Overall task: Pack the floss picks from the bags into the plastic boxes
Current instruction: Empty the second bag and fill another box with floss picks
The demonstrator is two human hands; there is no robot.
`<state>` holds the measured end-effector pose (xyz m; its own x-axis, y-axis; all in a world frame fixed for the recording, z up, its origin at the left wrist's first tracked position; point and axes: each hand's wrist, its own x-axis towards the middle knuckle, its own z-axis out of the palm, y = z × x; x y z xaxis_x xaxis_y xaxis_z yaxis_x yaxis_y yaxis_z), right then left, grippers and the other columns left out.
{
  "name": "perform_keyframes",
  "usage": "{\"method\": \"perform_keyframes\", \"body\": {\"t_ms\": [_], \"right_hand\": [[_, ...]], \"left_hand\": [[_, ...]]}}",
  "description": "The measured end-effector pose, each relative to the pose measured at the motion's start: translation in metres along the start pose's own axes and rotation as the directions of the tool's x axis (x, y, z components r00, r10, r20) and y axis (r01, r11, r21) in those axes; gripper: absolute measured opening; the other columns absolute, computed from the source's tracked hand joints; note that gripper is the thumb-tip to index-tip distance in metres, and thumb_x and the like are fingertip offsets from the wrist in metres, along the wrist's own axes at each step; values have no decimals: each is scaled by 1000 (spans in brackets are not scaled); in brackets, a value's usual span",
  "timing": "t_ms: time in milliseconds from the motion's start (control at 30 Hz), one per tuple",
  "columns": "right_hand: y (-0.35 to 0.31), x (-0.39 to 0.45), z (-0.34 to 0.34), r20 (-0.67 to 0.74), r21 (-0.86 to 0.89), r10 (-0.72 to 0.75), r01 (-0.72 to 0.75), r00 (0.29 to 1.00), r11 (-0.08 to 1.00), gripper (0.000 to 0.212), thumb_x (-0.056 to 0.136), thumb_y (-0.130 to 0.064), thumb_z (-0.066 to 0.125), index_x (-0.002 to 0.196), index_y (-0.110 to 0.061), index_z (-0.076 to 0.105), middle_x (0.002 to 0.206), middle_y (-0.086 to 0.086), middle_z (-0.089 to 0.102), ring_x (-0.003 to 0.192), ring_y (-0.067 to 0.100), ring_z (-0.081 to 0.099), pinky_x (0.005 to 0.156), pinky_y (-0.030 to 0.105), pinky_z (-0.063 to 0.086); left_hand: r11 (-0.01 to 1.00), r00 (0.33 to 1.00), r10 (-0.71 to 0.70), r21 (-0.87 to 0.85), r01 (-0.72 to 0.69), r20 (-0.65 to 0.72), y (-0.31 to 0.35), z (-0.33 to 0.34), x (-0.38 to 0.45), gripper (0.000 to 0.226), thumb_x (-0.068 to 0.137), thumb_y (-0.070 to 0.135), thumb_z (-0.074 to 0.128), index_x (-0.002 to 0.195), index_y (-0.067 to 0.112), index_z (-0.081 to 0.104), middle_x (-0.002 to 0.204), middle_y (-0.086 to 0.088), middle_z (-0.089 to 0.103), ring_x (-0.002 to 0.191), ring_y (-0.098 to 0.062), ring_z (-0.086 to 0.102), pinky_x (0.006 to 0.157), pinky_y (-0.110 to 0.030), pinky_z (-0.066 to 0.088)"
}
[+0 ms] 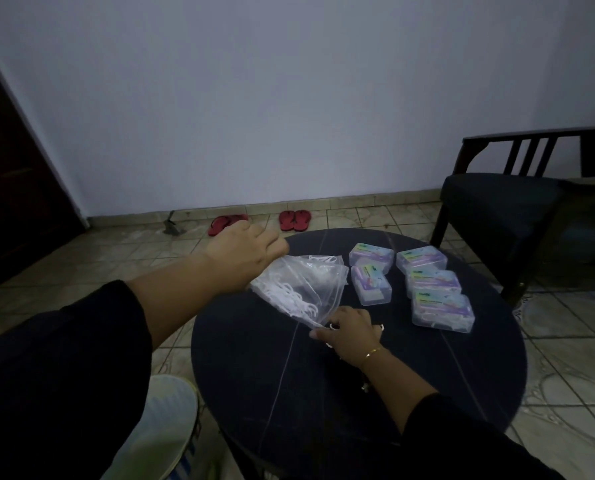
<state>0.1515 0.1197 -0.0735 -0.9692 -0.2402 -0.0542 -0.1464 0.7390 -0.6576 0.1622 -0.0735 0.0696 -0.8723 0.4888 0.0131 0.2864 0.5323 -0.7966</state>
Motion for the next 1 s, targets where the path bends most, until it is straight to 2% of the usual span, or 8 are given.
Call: {"method": "perform_keyframes", "body": {"t_ms": [100,333,467,567,700,800,900,1000], "right_hand": [[-1,2,0,6,-1,-8,8,1000,1000,25,84,-47,63,91,-25,72,104,-14,56,118,16,36,90,35,23],[4,2,-3,21,-270,-5,10,1000,963,21,90,-43,57,105,-34,69,117,-13,54,120,18,36,92,33,28],[7,-1,-1,20,-187,9,-6,1000,982,48,79,-51,66,125,-40,55,141,-11,38,132,20,26,104,43,24],[2,-3,1,51,-36,-8,10,999,999,57,73,-59,69,125,-37,54,140,-10,40,132,19,26,106,42,21],[2,3,4,9,114,-8,7,1000,993,11,80,-47,68,80,-36,68,95,-19,53,119,18,41,101,42,35],[6,5,6,34,178,2,-8,999,984,22,80,-41,70,59,-40,62,82,-26,53,114,13,45,99,43,37],[7,4,6,15,211,26,-28,1000,977,17,76,-37,74,67,-44,61,86,-25,49,117,14,46,102,41,37],[6,0,4,16,184,80,-81,997,979,28,73,-41,75,96,-43,59,101,-13,47,123,16,39,105,36,29]], "left_hand": [[1000,1000,9,9,-9,14,0,0,-1,65,81,31,63,133,19,26,125,-5,42,104,-21,47,85,-31,40],[999,999,39,22,-39,28,2,-4,1,56,85,16,57,133,17,27,125,-5,43,105,-23,48,87,-34,41],[999,999,34,33,-34,1,1,-5,2,54,84,10,56,130,18,29,120,-3,47,100,-22,50,84,-34,41],[998,998,46,54,-44,-33,3,-8,3,56,81,12,61,128,19,31,117,-2,50,98,-21,52,81,-33,39],[991,994,89,110,-81,-66,4,-12,2,60,73,16,67,126,22,39,109,1,55,95,-20,55,84,-33,38],[993,992,80,98,-71,-93,2,-13,0,69,73,19,69,133,24,35,114,1,54,102,-21,53,94,-34,35],[998,997,52,29,-50,-66,3,-16,3,71,80,17,63,140,24,24,125,0,46,112,-22,47,96,-34,31],[999,996,23,-20,-25,-86,3,-19,5,72,80,16,61,141,26,25,126,3,48,111,-20,48,94,-33,33]]}}
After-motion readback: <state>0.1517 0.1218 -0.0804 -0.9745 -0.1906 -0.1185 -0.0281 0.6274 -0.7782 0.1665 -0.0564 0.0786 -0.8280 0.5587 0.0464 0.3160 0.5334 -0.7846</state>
